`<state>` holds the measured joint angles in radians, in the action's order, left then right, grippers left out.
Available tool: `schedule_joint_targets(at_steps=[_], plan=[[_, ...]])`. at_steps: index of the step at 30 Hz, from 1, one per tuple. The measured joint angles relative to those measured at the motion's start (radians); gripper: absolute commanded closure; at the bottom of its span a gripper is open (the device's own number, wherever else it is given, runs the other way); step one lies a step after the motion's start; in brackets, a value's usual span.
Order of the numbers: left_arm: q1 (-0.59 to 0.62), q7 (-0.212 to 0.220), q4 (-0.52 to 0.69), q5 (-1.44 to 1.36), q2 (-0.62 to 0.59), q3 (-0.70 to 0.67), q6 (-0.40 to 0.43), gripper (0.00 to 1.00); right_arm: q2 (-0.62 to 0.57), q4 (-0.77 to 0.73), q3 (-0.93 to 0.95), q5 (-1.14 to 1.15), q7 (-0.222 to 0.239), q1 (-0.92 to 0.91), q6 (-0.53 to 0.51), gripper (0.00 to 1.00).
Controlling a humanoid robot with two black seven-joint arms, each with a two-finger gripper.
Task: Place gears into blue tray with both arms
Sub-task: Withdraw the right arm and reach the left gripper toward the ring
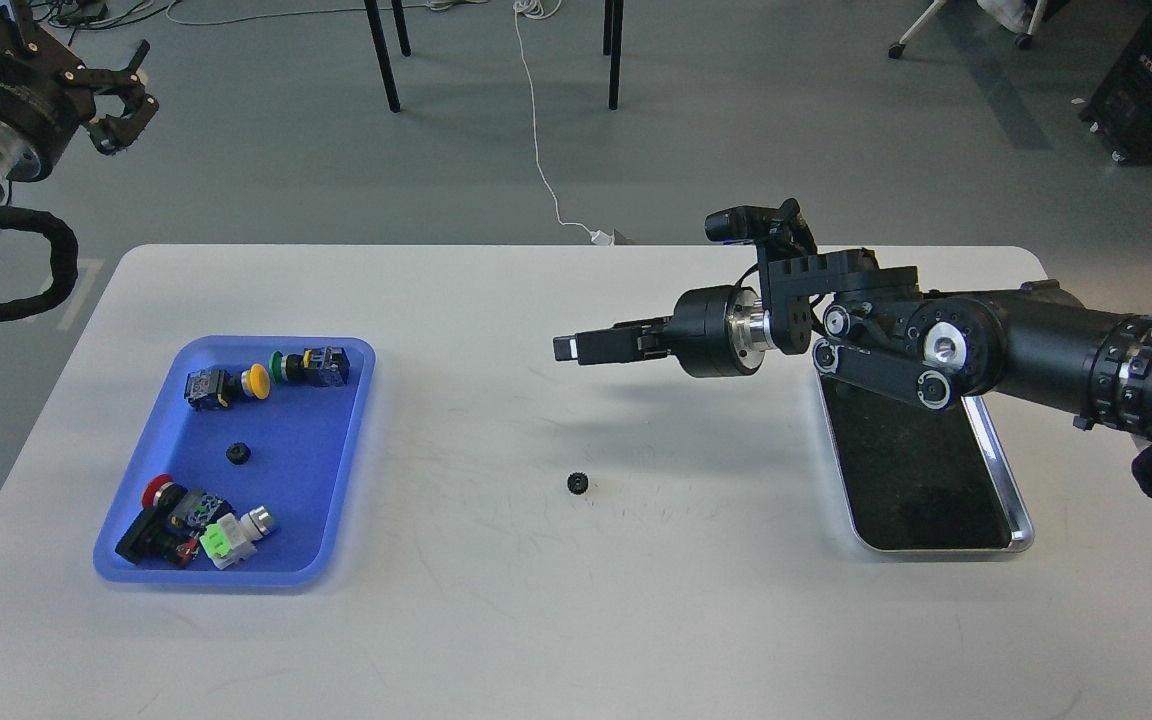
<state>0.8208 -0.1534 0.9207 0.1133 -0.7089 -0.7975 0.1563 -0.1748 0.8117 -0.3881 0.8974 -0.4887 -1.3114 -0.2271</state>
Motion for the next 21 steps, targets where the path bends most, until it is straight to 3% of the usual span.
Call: schedule_joint_targets(at_steps=[1, 5, 8, 15, 21], plan=[[0.000, 0.000, 0.000, 0.000, 0.000, 0.000, 0.000, 0.02, -0.001, 0.000, 0.001, 0.000, 0.000, 0.000, 0.000, 0.02], [0.078, 0.004, 0.225, -0.271, -0.092, 0.246, 0.089, 0.02, -0.298, -0.001, 0.517, -0.184, 0.001, 0.204, -0.003, 0.02], [0.099, 0.004, 0.322, -0.519, -0.099, 0.281, 0.117, 0.02, -0.372, 0.010, 0.799, -0.310, 0.000, 0.287, -0.004, 0.02], [0.102, 0.006, 0.419, -0.883, -0.029, 0.294, 0.124, 0.02, -0.450, 0.019, 0.923, -0.550, 0.000, 0.397, -0.022, 0.02], [0.095, 0.010, 0.507, -1.159, 0.075, 0.314, 0.123, 0.02, -0.502, 0.012, 0.938, -0.708, 0.000, 0.480, -0.148, 0.02]])
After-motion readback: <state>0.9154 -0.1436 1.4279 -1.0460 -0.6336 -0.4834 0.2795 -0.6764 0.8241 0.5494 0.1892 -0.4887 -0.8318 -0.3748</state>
